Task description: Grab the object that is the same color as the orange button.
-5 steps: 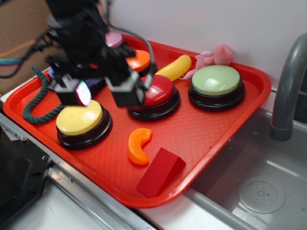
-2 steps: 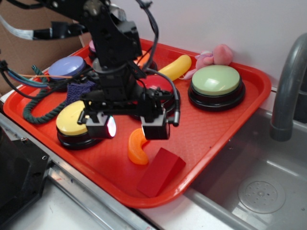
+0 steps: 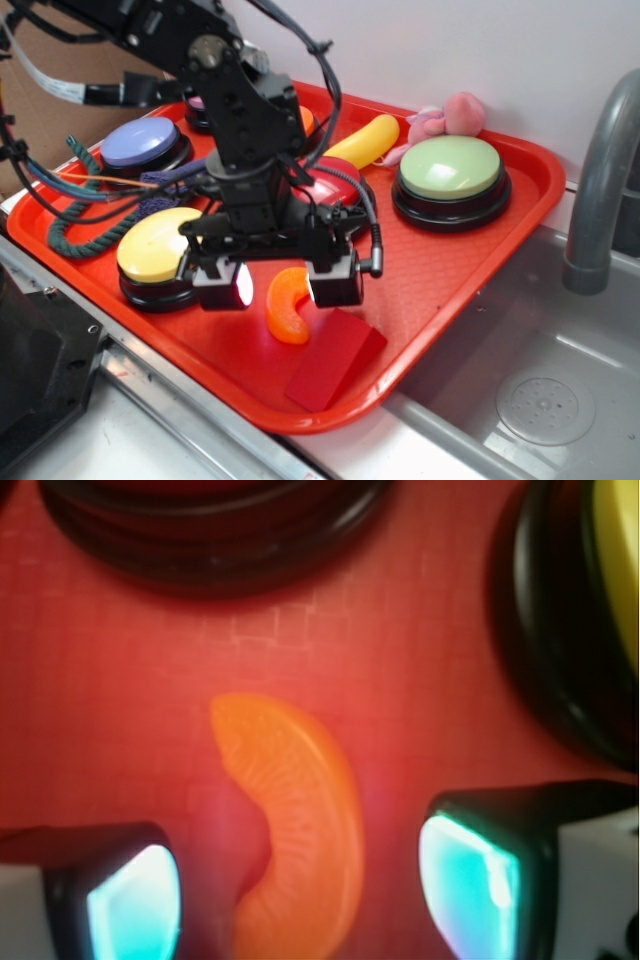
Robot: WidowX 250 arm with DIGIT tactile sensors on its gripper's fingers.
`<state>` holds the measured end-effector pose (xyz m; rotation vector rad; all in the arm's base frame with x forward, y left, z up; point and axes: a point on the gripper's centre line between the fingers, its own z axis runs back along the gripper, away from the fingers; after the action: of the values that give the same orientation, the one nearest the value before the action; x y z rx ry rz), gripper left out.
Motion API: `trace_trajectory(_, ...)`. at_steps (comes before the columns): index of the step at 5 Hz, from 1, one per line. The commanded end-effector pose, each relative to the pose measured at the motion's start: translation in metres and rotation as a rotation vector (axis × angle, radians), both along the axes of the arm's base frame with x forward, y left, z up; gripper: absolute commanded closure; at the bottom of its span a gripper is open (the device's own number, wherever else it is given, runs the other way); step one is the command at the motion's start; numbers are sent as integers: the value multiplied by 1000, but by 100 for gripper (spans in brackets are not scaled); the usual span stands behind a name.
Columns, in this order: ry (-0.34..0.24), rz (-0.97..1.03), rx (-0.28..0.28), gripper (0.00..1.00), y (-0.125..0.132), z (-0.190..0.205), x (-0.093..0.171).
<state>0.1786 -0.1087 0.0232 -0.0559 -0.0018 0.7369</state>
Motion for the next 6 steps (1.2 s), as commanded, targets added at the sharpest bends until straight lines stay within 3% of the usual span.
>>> trace_trajectory(1,-16,39,-3,0,3,-9,9)
trace_trajectory(2,-21,56,1,18,-1,-13,8)
trace_trajectory(3,-29,64,-3,92,-2,-14,6)
trace_trajectory(4,-27,62,-7,100,-3,-16,5)
trace_trajectory(5,-29,49,-10,100,-2,-15,4)
trace_trajectory(6,-35,-9,30,100,-5,-1,10)
